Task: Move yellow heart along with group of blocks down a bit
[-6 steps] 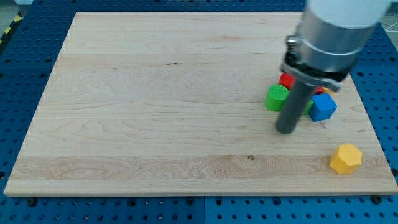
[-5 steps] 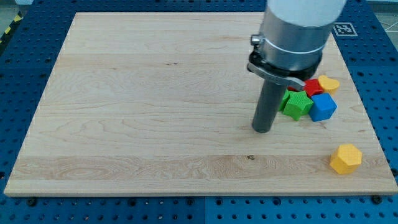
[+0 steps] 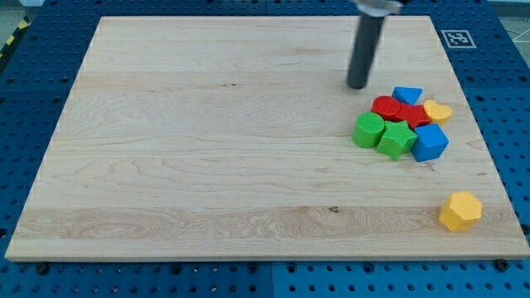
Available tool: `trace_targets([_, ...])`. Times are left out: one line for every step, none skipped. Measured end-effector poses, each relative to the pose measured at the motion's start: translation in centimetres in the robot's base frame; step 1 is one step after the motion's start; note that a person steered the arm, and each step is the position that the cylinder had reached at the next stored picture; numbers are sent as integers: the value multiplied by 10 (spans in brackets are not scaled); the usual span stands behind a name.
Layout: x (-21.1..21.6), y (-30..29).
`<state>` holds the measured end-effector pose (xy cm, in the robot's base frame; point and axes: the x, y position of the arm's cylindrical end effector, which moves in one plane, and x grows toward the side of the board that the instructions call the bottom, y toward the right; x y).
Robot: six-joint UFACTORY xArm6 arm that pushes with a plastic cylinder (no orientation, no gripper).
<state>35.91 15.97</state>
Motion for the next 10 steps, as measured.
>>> trace_targets([-6, 47])
trace_targets([0, 85])
trace_targets([38, 105])
trace_targets([67, 118])
trace_targets([73, 99])
trace_targets([73, 60])
trace_targets([76, 44])
trace_targets([84, 54])
trace_targets([91, 78])
trace_targets([101, 61])
